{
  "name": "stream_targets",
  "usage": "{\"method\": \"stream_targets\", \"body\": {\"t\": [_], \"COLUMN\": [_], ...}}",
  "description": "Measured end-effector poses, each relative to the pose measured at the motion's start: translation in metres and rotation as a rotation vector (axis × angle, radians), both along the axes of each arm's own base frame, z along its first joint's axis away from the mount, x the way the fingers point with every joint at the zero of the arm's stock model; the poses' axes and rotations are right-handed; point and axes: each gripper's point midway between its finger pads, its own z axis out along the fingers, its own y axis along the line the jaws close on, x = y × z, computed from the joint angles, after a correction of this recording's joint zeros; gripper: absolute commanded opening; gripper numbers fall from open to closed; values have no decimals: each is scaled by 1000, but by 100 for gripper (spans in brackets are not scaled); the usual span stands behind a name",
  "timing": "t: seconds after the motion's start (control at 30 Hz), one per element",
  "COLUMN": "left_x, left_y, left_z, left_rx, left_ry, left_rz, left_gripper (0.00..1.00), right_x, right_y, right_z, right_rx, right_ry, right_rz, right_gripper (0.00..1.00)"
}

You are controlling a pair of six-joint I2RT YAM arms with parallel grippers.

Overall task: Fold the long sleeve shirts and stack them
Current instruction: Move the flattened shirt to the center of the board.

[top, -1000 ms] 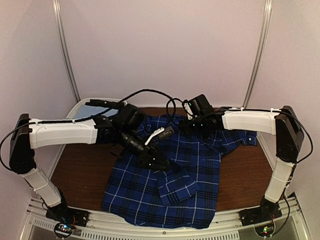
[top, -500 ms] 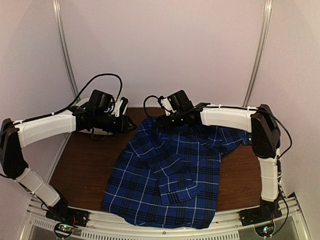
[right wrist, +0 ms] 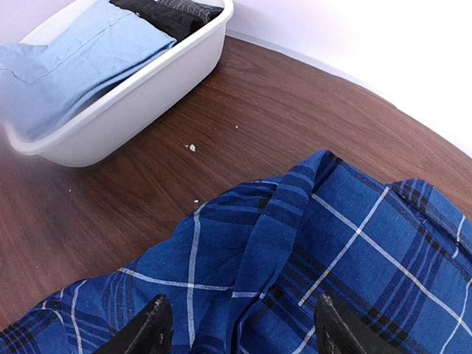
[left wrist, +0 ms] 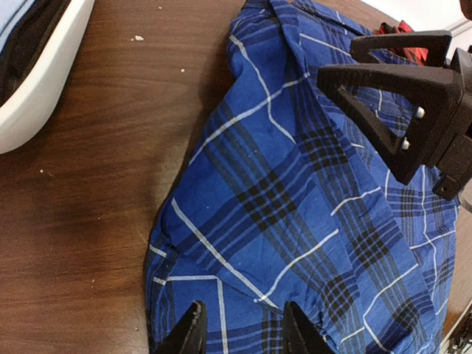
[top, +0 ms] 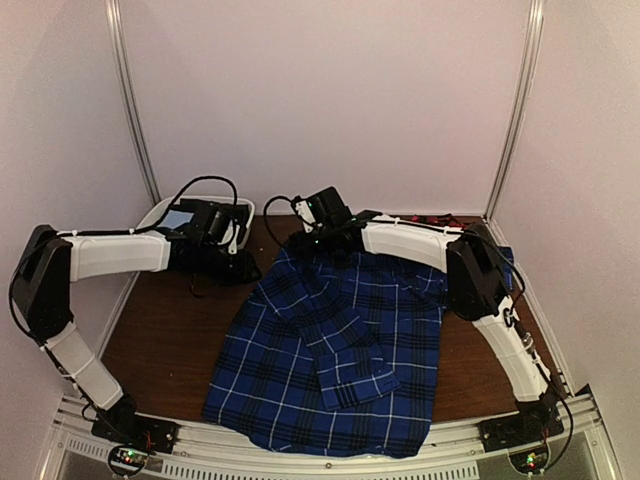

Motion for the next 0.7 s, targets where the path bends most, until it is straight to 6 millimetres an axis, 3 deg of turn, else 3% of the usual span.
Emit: {"method": "stream_targets", "body": {"t": [0.2, 0.37, 0.7], "left_x": [7, 10, 10], "left_y": [9, 14, 21], "left_z": [-12, -19, -23], "left_rx": [25, 38, 54], "left_ry": [15, 25, 27], "left_rz": [29, 44, 48], "left_gripper": [36, 36, 36], "right_x": [4, 9, 12], "right_y": [2, 5, 3], "right_z": [-14, -15, -25], "right_rx": [-17, -15, -40], "right_ry": [7, -4, -3], "right_rz": [-9, -15, -28], "right_gripper": [61, 54, 54]}}
